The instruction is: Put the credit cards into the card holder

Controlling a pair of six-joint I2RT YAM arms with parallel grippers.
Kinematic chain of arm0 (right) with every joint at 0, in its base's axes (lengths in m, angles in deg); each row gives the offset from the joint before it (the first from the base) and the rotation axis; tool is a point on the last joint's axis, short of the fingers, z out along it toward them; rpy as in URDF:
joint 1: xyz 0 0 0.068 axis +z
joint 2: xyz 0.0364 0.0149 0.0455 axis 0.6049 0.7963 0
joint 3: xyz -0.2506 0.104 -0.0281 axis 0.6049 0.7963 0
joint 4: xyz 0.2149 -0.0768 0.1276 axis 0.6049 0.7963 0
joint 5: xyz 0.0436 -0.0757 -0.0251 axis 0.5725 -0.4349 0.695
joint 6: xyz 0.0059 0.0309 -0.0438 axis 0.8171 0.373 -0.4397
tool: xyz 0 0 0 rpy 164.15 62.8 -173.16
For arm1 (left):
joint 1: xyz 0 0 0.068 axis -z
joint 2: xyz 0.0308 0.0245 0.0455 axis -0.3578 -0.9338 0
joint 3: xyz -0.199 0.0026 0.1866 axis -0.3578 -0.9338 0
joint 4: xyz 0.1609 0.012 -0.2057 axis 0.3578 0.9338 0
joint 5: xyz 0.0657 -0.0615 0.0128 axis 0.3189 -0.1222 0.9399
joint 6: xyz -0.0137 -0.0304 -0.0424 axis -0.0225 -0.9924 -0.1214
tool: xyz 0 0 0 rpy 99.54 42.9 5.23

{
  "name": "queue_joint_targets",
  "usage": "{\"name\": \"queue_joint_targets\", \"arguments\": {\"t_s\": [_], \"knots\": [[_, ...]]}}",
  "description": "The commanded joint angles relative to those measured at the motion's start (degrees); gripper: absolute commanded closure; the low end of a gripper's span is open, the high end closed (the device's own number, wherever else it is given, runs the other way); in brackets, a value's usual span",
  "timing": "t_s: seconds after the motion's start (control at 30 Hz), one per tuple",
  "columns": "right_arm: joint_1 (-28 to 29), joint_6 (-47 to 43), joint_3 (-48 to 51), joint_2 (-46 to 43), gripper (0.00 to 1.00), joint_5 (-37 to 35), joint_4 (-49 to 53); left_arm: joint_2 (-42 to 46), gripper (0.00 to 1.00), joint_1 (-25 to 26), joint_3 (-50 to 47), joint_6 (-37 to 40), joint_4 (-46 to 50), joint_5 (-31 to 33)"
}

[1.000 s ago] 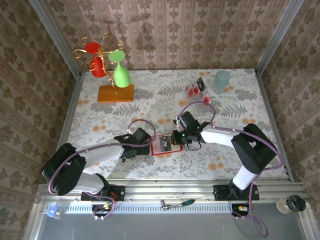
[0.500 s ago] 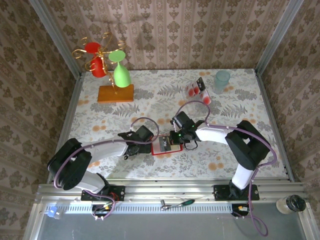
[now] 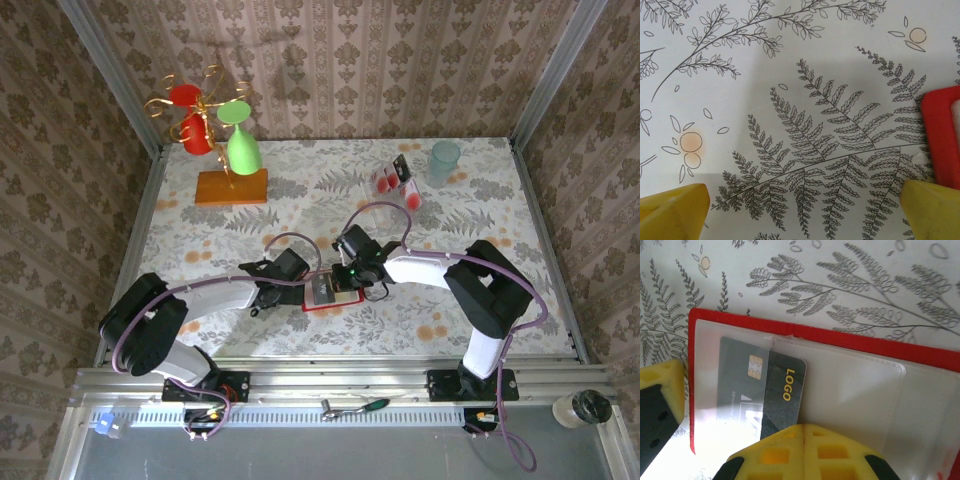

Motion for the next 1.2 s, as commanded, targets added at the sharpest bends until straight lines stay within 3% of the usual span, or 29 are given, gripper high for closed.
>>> {"name": "queue_joint_targets", "arguments": {"t_s": [0.0, 0.33, 0.8, 1.17], "knots": [[1.5, 0.4, -1.8, 1.8, 1.0, -0.5, 2.0, -1.5, 0.0, -0.4, 0.7, 1.0, -0.1, -0.2], [3.1, 1.1, -3.6, 2.9, 1.0, -0.2, 2.1, -1.5, 0.0, -0.5, 0.6, 1.0, -0.5, -0.5], [-0.3, 0.0, 3.9, -3.1, 1.0, -2.6, 3.0, -1.4, 0.0, -0.7, 0.7, 1.7, -0.6, -0.4], [0.3, 0.8, 1.8, -6.8, 1.0, -0.4, 3.3, 3.0, 0.0, -0.8, 0.2, 1.6, 0.7, -1.7]]}}
